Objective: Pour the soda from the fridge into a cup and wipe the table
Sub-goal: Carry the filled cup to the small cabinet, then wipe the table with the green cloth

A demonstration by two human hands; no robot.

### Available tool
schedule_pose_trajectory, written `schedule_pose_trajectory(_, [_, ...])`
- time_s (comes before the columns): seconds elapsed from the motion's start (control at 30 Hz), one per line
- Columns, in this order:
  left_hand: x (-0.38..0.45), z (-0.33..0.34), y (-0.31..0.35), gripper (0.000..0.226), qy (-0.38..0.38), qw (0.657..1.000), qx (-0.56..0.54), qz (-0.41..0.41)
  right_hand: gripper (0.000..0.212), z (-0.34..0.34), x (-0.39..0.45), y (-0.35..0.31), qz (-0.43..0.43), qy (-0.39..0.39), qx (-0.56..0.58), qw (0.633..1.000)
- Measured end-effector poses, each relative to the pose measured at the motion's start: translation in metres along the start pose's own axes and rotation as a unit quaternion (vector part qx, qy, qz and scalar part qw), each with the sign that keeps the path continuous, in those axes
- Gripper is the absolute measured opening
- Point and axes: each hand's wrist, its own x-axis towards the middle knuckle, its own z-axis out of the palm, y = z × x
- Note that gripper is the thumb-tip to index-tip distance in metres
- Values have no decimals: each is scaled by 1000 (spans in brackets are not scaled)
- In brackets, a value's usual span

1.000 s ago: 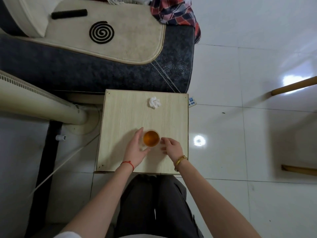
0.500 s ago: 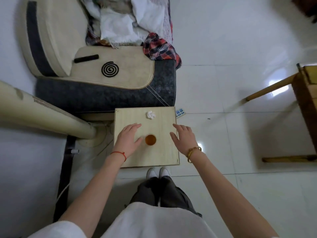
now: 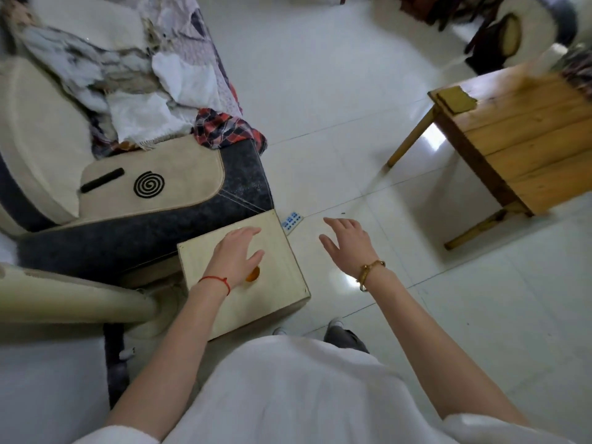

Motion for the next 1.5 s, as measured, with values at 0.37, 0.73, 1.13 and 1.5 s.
schedule_pose_trajectory(0.37, [43,47,154,50,-83,985,31,147,50,-51,-93,143,144,87,69,983])
schedule_pose_trajectory(0.73, [66,148,390,49,-110,954,35,277,49,-145,-201,342,241,160,88,953])
schedule_pose_trajectory(1.13, [107,245,595,51,-149,914,68,371,49,-208,-259,516,342,226,125,903])
schedule_pose_trajectory(1.5, [231,323,781,45,-150,893,71,419,47,-303,-212,702,368,249,125,887])
